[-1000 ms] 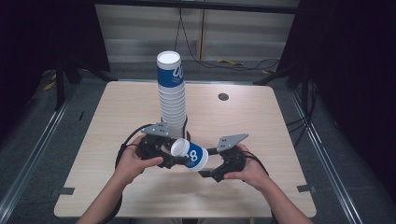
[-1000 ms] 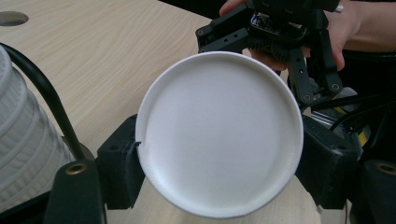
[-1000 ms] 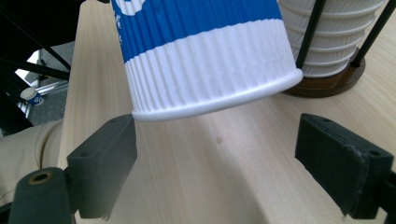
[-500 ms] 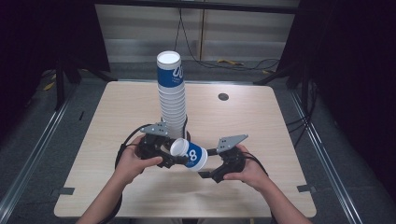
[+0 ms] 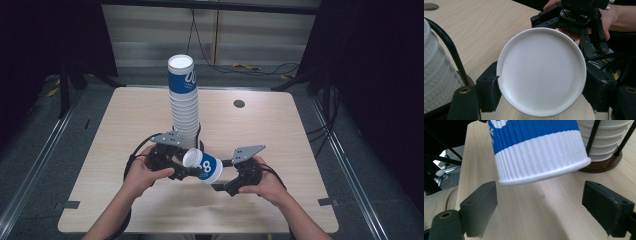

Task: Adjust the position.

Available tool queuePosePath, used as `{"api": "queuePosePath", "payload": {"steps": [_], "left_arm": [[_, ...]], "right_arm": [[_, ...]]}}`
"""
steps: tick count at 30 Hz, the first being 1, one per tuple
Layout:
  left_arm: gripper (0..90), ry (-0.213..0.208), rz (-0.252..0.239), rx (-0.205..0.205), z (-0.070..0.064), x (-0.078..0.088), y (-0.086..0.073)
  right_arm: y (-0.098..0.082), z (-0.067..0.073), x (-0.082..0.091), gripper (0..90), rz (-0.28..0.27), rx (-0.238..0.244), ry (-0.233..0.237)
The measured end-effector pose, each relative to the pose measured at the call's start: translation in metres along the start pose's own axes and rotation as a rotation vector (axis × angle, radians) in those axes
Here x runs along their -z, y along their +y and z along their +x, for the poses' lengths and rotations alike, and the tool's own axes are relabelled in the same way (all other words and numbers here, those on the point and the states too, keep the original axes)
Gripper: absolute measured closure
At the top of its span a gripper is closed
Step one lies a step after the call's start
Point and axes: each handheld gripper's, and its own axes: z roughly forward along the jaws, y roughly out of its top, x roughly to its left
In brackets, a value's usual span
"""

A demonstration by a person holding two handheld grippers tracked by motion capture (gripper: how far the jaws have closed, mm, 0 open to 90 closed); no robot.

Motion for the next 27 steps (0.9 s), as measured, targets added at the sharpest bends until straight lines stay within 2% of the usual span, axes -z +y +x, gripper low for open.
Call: {"api": "queuePosePath", "payload": {"steps": [6, 16, 22, 27], "left_arm": [[26.6, -0.013, -0.003, 0.001, -0.0008, -0.001, 0.0001], [26.7, -0.01, 0.003, 0.001, -0.0006, -0.0014, -0.0007], [27.1, -0.031, 0.004, 0.003, -0.0015, -0.0034, -0.0006], [27.1, -0.035, 0.004, 0.005, -0.0013, -0.0029, -0.0006]], "right_arm": [[0.0022, 0.0002, -0.0018, 12.3, -0.007, 0.01, -0.004], [0.0029, -0.001, -0.0029, 10.7, 0.006, 0.012, -0.013], [0.0038, -0.0019, -0.0033, 10.4, 0.009, 0.023, -0.031], [0.0046, -0.0028, -0.0029, 11.0, 0.001, 0.03, -0.015]]}}
